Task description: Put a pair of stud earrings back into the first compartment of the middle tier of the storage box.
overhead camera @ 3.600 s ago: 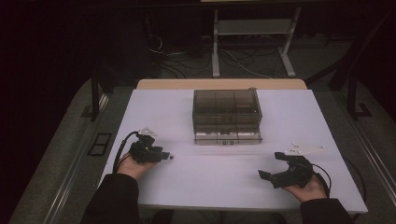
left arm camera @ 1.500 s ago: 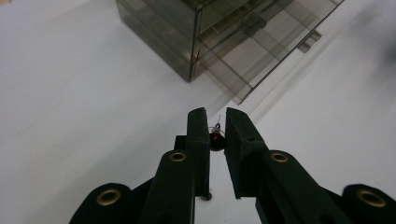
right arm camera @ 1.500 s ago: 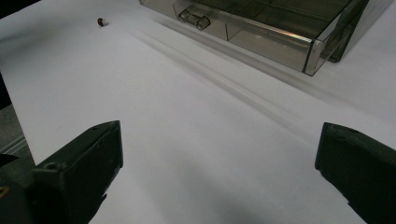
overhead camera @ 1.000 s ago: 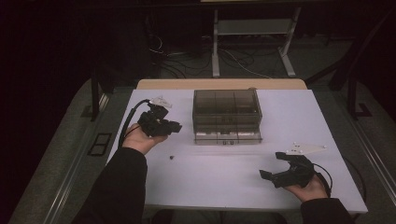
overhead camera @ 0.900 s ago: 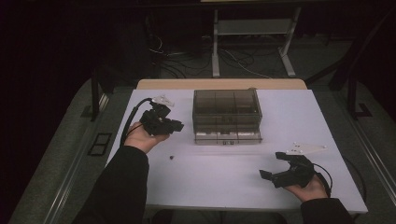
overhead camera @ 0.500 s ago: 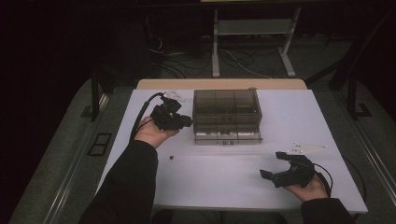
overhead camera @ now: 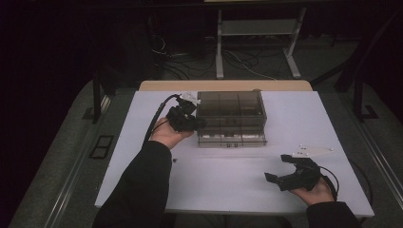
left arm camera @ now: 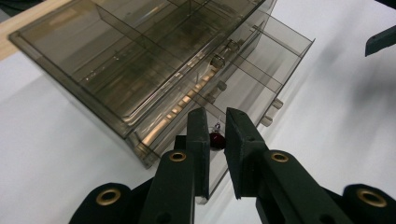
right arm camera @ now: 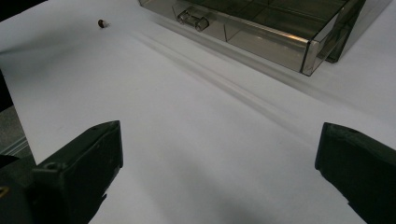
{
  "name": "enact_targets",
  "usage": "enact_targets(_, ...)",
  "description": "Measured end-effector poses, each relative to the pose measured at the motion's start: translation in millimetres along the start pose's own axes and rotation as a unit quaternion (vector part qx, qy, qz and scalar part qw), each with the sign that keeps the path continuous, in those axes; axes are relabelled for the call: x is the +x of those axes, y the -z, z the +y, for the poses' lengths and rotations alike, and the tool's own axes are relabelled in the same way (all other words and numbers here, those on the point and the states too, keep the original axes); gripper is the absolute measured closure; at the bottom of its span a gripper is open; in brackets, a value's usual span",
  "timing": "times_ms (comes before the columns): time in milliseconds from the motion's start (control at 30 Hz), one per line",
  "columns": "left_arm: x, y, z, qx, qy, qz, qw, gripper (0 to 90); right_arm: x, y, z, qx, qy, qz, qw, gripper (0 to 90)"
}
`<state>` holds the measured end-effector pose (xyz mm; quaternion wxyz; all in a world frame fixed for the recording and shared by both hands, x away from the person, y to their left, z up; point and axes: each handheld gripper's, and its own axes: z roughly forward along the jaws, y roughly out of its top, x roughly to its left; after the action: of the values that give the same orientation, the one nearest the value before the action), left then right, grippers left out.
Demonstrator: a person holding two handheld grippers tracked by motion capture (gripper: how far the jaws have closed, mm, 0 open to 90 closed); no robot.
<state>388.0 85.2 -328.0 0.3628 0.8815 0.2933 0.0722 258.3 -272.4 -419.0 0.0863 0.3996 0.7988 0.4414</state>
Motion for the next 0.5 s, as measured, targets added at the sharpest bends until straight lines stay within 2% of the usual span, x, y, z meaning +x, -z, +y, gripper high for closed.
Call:
enact_targets(167,-1.9,-12.2,0.2,0.001,0.003,-0.008,1.0000,78.9,-0.2,0.0,-0.2,0.000,0.000,0.001,1.0000,0.4)
enact_targets(233,-1.0,-16.0,0.1,0.006,-0.001,-0.010,0.9999,78.8,-0.2,0.0,-0.2,0.000,0.000,0.001,1.0000,0.4)
enact_targets(267,-1.8,-18.6,-0.2,0.004,0.005,-0.011,0.9999,78.9,-0.2,0.0,-0.2,0.001,0.000,0.001,1.0000,0.4)
enact_targets(367,-0.9,-23.9,-0.7,0.012,-0.001,-0.014,0.9998,78.9,0.0,0.0,-0.2,0.002,0.000,0.001,1.0000,0.4)
enact_targets(500,-0.3,-30.8,-1.7,0.016,0.001,-0.017,0.9997,78.8,0.1,-0.1,-0.2,0.003,-0.002,0.001,1.0000,0.4)
